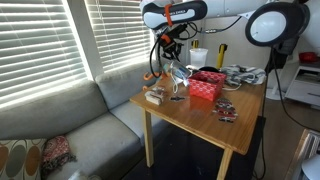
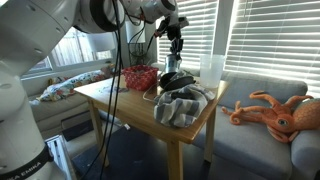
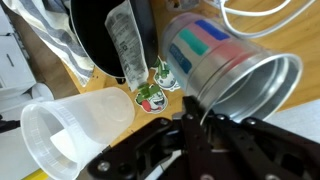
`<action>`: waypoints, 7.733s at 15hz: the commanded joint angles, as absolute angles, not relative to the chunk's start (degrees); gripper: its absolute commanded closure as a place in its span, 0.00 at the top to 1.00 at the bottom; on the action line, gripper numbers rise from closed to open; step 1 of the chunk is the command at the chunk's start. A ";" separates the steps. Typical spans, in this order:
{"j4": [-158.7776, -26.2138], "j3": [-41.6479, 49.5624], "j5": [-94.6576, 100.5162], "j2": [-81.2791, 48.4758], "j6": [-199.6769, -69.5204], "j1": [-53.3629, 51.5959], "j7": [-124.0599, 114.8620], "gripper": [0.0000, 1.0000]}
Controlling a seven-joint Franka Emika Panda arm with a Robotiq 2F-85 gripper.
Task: Pick up the silver cup and put it on the two wooden blocks on the top left side of the table
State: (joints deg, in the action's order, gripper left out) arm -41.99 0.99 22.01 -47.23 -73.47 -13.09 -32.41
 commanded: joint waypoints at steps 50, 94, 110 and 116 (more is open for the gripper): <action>-93.29 -8.69 -17.57 0.07 -116.46 -8.98 15.62 0.01; -111.60 -11.56 -23.48 -2.53 -134.84 -9.67 26.17 0.01; -110.16 -11.69 -23.45 -5.46 -136.05 -9.05 24.60 0.01; -109.68 -11.79 -24.51 -6.02 -136.32 -9.04 24.59 0.01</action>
State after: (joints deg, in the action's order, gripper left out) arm -110.69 -11.30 -22.78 -5.29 -135.66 -9.28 24.48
